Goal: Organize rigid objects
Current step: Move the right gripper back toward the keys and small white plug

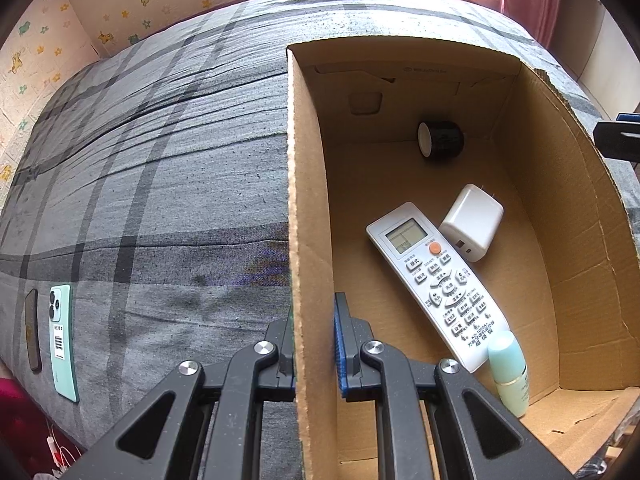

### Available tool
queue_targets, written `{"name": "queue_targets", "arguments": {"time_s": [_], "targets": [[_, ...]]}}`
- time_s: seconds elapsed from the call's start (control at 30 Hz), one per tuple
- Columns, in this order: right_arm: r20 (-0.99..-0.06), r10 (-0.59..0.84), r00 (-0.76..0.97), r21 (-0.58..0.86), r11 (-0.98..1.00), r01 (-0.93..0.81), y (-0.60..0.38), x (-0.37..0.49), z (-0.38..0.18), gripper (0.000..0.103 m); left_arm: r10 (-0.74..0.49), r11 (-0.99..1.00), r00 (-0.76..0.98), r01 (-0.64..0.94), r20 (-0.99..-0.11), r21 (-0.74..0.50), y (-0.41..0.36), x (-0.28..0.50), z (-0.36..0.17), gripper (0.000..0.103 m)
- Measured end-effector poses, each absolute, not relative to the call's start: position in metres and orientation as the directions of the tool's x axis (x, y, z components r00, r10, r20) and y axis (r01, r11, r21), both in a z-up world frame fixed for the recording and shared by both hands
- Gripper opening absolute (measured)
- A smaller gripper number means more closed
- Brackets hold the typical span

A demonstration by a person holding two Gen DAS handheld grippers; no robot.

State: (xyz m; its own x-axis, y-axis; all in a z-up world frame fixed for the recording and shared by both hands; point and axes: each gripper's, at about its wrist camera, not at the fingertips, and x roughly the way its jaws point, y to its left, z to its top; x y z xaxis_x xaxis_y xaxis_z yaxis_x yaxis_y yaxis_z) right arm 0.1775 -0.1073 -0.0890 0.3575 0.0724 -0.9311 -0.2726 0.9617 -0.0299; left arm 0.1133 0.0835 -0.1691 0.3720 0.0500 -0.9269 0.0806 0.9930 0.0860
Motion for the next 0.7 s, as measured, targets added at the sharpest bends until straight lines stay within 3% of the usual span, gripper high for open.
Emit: {"name": "queue_targets", "arguments": {"time_s": [0.7], "targets": [[-0.954,-0.073,0.290,-0.079,0.997,-0.012,-0.249,0.223,-0.138,0.094,0.047,0.993,0.373,0.083,-0.927,0.084,0.085,0.114,-0.170,0.014]]}}
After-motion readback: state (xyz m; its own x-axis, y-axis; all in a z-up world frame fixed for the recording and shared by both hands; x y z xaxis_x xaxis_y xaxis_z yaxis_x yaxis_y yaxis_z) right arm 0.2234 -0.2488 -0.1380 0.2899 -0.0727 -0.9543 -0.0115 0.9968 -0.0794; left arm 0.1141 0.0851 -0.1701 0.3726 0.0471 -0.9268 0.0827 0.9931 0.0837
